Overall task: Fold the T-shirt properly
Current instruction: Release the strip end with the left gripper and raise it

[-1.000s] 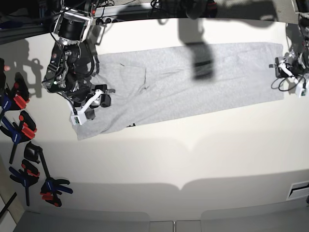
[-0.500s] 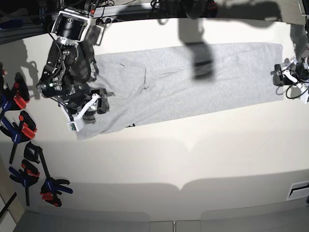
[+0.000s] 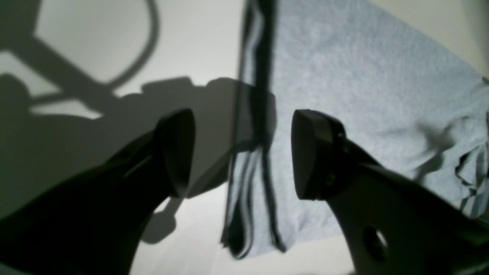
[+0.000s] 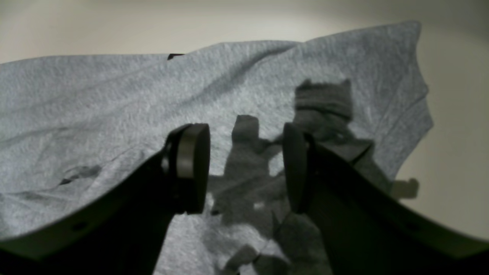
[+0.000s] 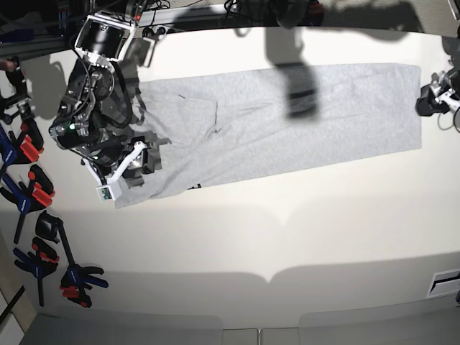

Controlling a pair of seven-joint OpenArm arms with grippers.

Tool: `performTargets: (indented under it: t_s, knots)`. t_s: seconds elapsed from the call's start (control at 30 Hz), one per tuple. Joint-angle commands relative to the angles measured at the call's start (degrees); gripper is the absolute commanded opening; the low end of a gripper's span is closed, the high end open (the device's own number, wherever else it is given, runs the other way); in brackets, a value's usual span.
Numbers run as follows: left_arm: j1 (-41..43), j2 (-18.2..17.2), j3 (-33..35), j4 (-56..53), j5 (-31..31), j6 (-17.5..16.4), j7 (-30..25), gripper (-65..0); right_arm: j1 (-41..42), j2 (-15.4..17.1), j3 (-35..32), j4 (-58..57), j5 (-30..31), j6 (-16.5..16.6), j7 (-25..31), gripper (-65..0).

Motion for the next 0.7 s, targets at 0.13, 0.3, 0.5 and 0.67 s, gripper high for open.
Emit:
performTargets:
  t_s: [0.13, 0.3, 0.5, 0.67]
  knots:
    - [-0.17, 0.52, -0.42, -0.13, -3.96, -4.13, 5.64, -27.8, 1.11, 0.63, 0.15, 1.25, 0.7, 0.2, 1.16, -36.0]
    - [-0.17, 5.18, -0.42, -0.13, -4.39, -6.4, 7.52, -27.8, 1.11, 0.63, 0.15, 1.25, 0.72, 0.2, 1.14, -36.0]
    - [-0.31, 4.85, -0.42, 0.63, -4.57, -7.93, 7.76, -36.7, 1.11, 0.66, 0.15, 1.25, 0.7, 0.2, 1.14, -36.0]
    - [-0.31, 2.34, -0.44, 0.79, -4.55, -7.96, 1.64, -65.0, 1.11, 0.66, 0.15, 1.25, 0.7, 0.22, 1.11, -36.0]
